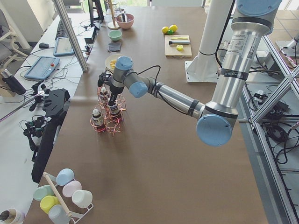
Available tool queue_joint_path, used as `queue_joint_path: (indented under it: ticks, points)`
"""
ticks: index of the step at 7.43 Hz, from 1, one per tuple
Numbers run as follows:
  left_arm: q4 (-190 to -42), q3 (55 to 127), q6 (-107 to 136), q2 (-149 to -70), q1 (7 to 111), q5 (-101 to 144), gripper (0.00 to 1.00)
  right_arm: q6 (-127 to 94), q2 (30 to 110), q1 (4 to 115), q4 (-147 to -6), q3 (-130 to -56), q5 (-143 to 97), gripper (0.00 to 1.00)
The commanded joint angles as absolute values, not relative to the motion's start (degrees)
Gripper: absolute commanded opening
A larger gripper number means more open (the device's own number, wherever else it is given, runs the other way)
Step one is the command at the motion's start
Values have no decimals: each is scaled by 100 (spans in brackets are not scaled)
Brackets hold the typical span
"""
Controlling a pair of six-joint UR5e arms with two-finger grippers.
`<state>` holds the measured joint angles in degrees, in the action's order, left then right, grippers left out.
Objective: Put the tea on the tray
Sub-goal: 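Move the left gripper over the copper wire rack toward a tea bottle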
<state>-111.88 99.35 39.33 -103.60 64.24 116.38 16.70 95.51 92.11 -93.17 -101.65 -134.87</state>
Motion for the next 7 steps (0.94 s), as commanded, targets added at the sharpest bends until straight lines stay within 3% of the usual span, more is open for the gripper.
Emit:
queue_joint_path:
  ticks: [1,5,6,7]
  points:
    - [-11197,9888,3946,-10389,6434,11637,66,1670,9527,9194,-9316,-10169,-13491,100]
    - [-11206,9879,3946,-10468,6434,11514,67,1679,9527,9176,-9316,-10152,-13482,100]
    - [-11197,9879,3946,-10468,6425,11514,65,1679,9527,9176,-9316,-10151,-13482,100]
    - [-11206,9766,3946,-10537,6425,11505,54,1679,9527,9176,-9316,-10151,-13482,100]
